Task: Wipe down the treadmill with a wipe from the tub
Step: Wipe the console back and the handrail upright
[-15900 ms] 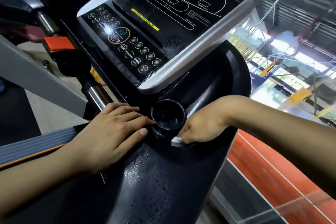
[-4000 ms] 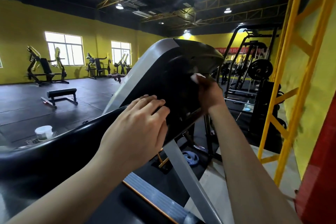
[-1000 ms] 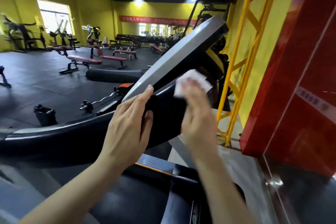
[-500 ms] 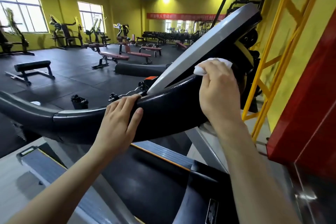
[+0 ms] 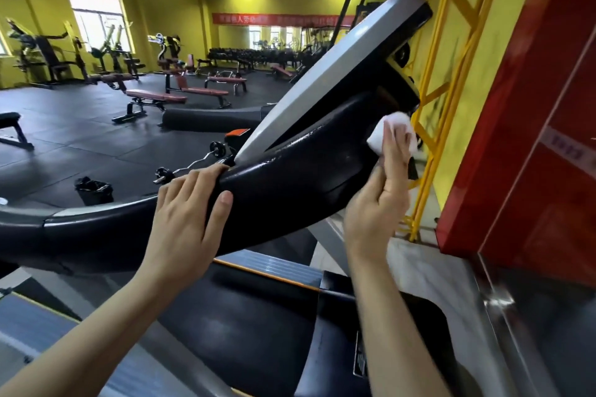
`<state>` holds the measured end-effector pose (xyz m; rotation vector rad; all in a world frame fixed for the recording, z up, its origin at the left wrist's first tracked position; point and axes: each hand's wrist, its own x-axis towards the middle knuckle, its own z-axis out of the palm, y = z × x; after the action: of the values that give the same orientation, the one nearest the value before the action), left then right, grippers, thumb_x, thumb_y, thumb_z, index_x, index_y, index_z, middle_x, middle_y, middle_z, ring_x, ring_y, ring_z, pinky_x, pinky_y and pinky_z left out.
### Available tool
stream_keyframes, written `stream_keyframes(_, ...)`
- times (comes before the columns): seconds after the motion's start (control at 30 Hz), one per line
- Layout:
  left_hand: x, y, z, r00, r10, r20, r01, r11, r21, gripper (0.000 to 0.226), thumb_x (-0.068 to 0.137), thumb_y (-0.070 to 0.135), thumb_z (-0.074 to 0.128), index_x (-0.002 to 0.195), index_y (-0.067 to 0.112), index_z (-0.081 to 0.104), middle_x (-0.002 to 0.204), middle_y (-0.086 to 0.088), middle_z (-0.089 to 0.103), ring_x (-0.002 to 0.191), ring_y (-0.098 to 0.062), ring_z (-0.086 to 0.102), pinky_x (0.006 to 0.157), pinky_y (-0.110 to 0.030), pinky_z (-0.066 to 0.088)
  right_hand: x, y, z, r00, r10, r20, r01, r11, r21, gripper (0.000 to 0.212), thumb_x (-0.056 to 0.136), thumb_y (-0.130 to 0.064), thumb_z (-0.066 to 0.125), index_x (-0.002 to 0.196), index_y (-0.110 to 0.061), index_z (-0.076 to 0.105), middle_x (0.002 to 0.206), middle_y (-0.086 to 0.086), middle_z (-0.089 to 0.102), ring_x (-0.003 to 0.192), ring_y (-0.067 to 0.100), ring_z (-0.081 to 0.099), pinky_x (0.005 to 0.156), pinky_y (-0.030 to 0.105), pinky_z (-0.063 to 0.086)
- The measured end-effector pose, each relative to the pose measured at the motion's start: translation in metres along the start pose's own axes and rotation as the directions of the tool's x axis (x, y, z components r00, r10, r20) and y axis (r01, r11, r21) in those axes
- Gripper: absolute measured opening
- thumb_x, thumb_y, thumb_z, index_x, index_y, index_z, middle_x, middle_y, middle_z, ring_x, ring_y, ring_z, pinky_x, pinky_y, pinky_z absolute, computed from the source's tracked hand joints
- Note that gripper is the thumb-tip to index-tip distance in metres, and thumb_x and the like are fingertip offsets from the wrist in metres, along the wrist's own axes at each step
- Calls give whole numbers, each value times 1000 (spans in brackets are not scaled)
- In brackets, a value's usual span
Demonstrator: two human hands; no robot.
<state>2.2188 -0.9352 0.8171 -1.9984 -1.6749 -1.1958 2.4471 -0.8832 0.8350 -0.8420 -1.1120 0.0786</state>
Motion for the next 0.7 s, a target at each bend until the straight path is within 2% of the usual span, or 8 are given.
stream_keyframes(0.13, 1, -6, -3, 999, 27, 29, -26, 999, -32, 44, 105, 39, 33, 140, 19, 49, 127, 3, 59, 111, -25, 49, 99, -36, 31, -95, -14, 9, 950, -255, 183, 283, 947, -149, 41, 106, 2, 31, 143, 3, 48, 156, 19, 39, 151, 35, 29, 122, 55, 26)
stream_keyframes(0.2, 3, -9, -4, 998, 52, 30, -50, 997, -61, 44, 103, 36, 33, 140, 19, 50, 128, 3, 60, 110, -23, 49, 99, -32, 29, -85, -8, 7, 924, -313, 218, 354, 917, -182, 41, 105, 2, 33, 143, 0, 50, 155, 17, 42, 149, 34, 32, 121, 57, 27)
stream_keyframes(0.33, 7, -23, -8, 989, 144, 44, -135, 976, -171, 49, 96, 23, 37, 142, 16, 52, 129, 2, 62, 111, -19, 47, 100, -27, 27, -28, -9, 17, 992, -66, -108, 49, 987, -151, 43, 106, 6, 37, 147, -5, 48, 156, 10, 44, 151, 19, 31, 121, 47, 32)
stream_keyframes(0.4, 10, -33, -11, 972, 222, 77, -201, 955, -218, 51, 96, 21, 39, 145, 15, 51, 133, 4, 61, 114, -16, 47, 102, -26, 27, -39, -13, 26, 979, -44, -200, 6, 982, -188, 44, 106, 7, 36, 147, -4, 48, 156, 10, 44, 151, 21, 31, 120, 51, 32)
stream_keyframes(0.43, 12, -39, -13, 957, 274, 93, -246, 939, -239, 52, 97, 21, 40, 147, 14, 49, 137, 4, 60, 116, -16, 48, 104, -24, 27, -58, -16, 34, 978, -91, -189, 46, 972, -229, 45, 105, 8, 34, 147, -4, 47, 157, 9, 41, 151, 24, 30, 121, 54, 30)
stream_keyframes(0.5, 18, -56, -17, 917, 378, 125, -331, 898, -290, 54, 98, 23, 40, 151, 14, 46, 144, 4, 56, 120, -18, 51, 108, -18, 26, -119, -25, 57, 970, -242, -12, 225, 919, -325, 48, 105, 4, 33, 151, -8, 42, 161, 8, 35, 151, 29, 29, 121, 57, 25)
stream_keyframes(0.6, 20, -86, -22, 870, 473, 140, -404, 846, -349, 55, 97, 26, 38, 151, 14, 46, 149, 4, 52, 128, -16, 50, 110, -15, 28, -201, -35, 96, 873, -357, 331, 477, 763, -436, 47, 106, -4, 37, 152, -13, 40, 161, 4, 35, 148, 26, 36, 118, 55, 32)
stream_keyframes(0.7, 10, -122, -29, 859, 491, 146, -440, 853, -283, 57, 97, 26, 40, 152, 13, 43, 147, -1, 54, 126, -23, 54, 109, -28, 34, -177, -51, 98, 894, -292, 340, 436, 740, -512, 47, 105, -2, 31, 148, -10, 47, 159, 8, 39, 150, 26, 32, 122, 53, 26)
